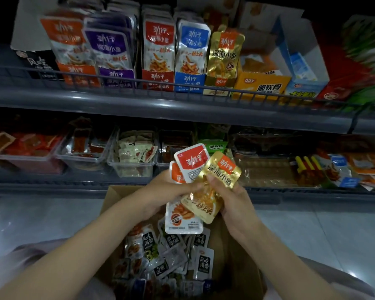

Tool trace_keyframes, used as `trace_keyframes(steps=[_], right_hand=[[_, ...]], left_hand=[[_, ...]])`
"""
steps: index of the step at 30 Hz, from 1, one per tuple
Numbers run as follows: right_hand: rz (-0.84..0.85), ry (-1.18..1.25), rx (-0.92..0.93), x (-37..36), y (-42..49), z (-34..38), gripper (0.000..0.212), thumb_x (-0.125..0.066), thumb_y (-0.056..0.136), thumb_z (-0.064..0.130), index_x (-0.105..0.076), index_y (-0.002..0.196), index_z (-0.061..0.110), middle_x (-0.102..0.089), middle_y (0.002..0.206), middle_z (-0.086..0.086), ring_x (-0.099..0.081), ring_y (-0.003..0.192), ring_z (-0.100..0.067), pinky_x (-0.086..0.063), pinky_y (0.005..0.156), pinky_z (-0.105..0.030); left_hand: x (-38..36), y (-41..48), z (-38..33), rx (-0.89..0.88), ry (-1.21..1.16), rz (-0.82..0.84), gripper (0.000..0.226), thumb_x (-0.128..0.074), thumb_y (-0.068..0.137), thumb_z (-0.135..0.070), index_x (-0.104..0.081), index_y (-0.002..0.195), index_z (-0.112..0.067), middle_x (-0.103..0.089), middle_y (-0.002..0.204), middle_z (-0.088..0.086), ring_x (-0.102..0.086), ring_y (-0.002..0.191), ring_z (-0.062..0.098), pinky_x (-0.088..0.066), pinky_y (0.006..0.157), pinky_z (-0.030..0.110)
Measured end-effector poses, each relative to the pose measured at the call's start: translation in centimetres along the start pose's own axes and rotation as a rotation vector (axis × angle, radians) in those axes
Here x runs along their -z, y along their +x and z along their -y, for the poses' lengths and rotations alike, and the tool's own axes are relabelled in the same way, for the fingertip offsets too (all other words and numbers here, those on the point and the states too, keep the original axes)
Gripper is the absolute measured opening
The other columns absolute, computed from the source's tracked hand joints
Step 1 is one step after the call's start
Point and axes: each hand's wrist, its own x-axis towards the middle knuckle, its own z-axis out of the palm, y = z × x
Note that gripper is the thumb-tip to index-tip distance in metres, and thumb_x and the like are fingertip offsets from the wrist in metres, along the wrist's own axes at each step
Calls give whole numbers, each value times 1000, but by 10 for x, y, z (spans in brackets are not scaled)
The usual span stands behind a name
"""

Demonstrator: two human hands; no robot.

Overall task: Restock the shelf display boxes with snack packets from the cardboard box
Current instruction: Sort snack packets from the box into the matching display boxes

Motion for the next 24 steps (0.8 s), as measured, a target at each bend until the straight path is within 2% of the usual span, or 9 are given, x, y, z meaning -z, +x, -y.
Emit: trace_keyframes(steps=[1, 3, 6, 9, 12, 15, 19, 21, 24], right_hand=[[-23, 19, 15, 3, 2, 3, 33, -70, 74, 24, -66, 105, 12, -74, 100, -6, -71, 91, -21, -53, 86, -40], [-82, 3, 85, 10, 5, 15, 22, -67, 82, 19, -66, 103, 13, -75, 99, -4, -72, 89, -20, -54, 81, -37], [-156, -260, 257, 12, 4, 21, 8, -64, 89, 15, -66, 95, 19, -75, 86, 7, -72, 78, -8, -53, 63, -20], [1, -591, 294, 0, -8, 14, 2, -64, 89, 21, -64, 88, 23, -73, 78, 10, -69, 69, -1, -48, 55, -9], [134, -657, 266, -8, -22, 9, 24, -65, 83, 40, -69, 86, 17, -74, 82, -3, -71, 73, -17, -52, 61, -18], [150, -583, 114, -6, -20, 12, 29, -64, 82, 44, -69, 92, 17, -74, 88, -8, -71, 83, -23, -57, 74, -31], [169, -185, -99, -2, -1, 21, 41, -56, 85, 41, -65, 112, 10, -73, 104, -7, -69, 99, -22, -50, 94, -39], [143, -99, -72, 1, 4, 29, 37, -49, 94, 33, -63, 118, 9, -71, 110, -9, -67, 104, -24, -48, 98, -42], [107, -182, 45, 7, 9, 40, 33, -50, 96, 30, -62, 119, 10, -71, 113, -6, -66, 107, -22, -45, 102, -47]], left_hand=[[1, -1, -2, 31, -44, 3, 10, -67, 86, -22, -66, 96, -19, -75, 90, 2, -71, 84, 19, -55, 79, 35], [5, -1, -6, 90, -224, -60, 16, -57, 93, -27, -66, 95, -15, -74, 91, 7, -70, 83, 24, -54, 78, 38], [6, 2, -2, 111, -359, -117, 33, -49, 93, -36, -65, 112, -13, -67, 113, 17, -65, 102, 34, -51, 86, 47], [0, 5, 6, 115, -230, -21, 69, -53, 74, -72, -58, 125, -25, -63, 124, 13, -55, 119, 31, -33, 106, 55], [-4, 7, 8, 128, -174, 45, 93, -53, 51, -91, -58, 126, -36, -59, 132, 3, -48, 128, 26, -26, 112, 55], [1, 11, 6, 148, -234, 1, 78, -59, 60, -84, -68, 114, -28, -66, 122, 7, -57, 119, 28, -35, 108, 50], [9, 15, -4, 106, -309, -73, 27, -59, 86, -34, -66, 98, -11, -74, 87, 10, -71, 78, 23, -50, 75, 33], [13, 16, -10, 91, -295, -104, 19, -58, 89, -27, -66, 91, -10, -74, 78, 7, -70, 67, 20, -49, 68, 31], [23, 17, -16, 83, -268, -149, 18, -62, 87, -24, -65, 94, -8, -75, 79, 8, -70, 72, 23, -52, 73, 35]])
